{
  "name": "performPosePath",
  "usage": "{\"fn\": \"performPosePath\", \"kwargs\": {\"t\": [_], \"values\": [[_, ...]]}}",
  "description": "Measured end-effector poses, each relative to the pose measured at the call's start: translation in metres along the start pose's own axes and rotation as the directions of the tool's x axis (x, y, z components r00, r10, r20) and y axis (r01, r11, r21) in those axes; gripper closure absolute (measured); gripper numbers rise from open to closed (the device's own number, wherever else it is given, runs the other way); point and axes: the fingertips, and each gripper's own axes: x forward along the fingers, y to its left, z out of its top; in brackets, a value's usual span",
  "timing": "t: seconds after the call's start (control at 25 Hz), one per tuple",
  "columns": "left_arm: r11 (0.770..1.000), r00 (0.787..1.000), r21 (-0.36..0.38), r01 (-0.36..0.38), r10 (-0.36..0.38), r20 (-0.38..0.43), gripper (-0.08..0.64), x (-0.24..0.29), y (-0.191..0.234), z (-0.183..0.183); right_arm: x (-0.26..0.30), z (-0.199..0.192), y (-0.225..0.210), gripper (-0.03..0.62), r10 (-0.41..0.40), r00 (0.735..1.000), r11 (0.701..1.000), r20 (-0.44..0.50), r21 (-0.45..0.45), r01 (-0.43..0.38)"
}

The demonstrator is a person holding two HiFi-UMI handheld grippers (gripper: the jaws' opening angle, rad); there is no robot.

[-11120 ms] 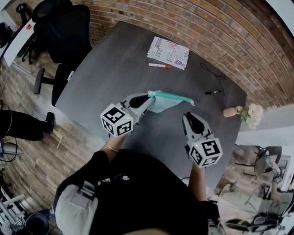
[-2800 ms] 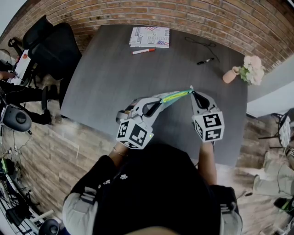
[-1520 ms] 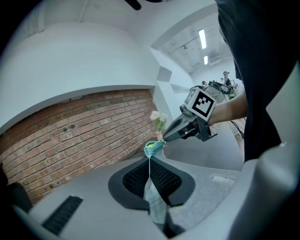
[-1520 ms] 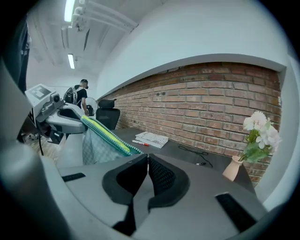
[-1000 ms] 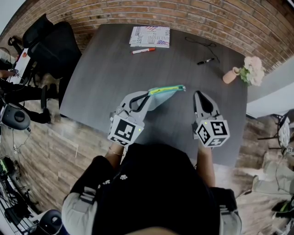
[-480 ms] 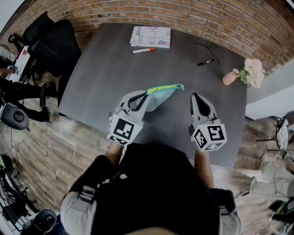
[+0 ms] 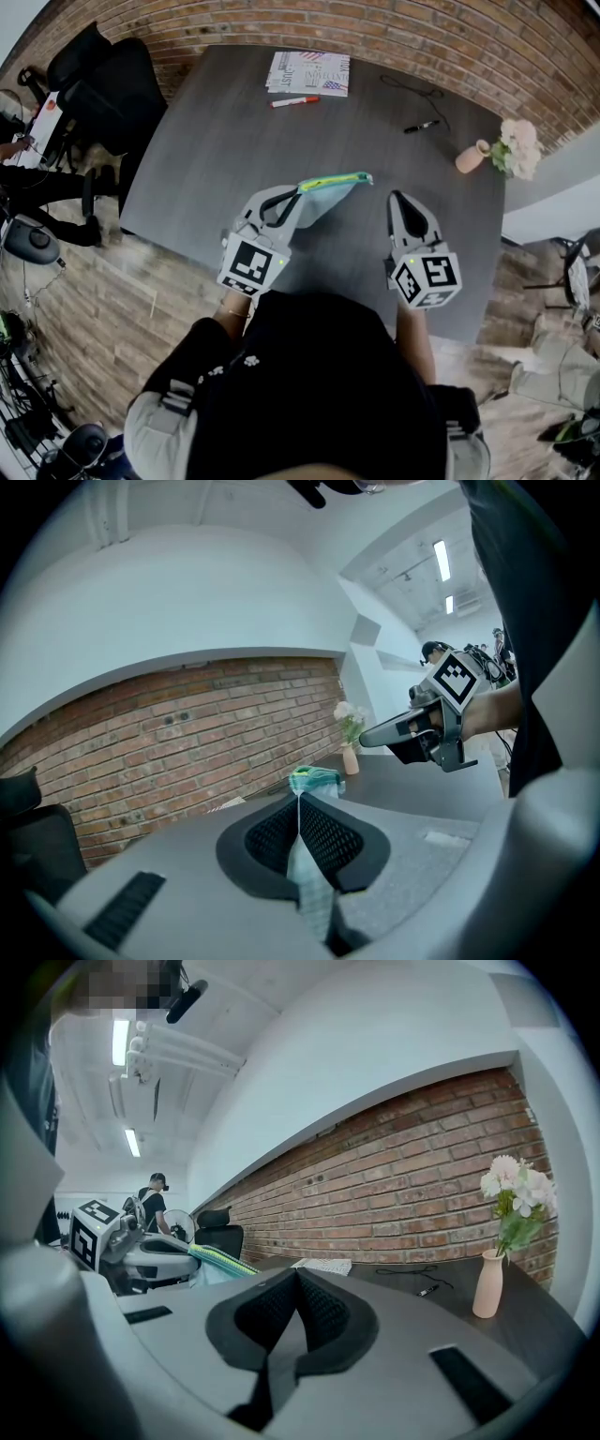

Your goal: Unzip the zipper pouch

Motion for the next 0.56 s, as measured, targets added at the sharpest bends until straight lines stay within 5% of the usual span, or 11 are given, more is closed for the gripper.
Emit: {"fn": "performPosePath", "kwargs": {"t": [0.56], "values": [[1.0,1.0,-0.03,-0.002,0.002,-0.004,0.555,-0.0009,-0.0041,-0.0031,-0.0012,-0.0035,-0.0009,0.594,0.003,1.0,1.0,-0.007,0.007,-0.003]]}}
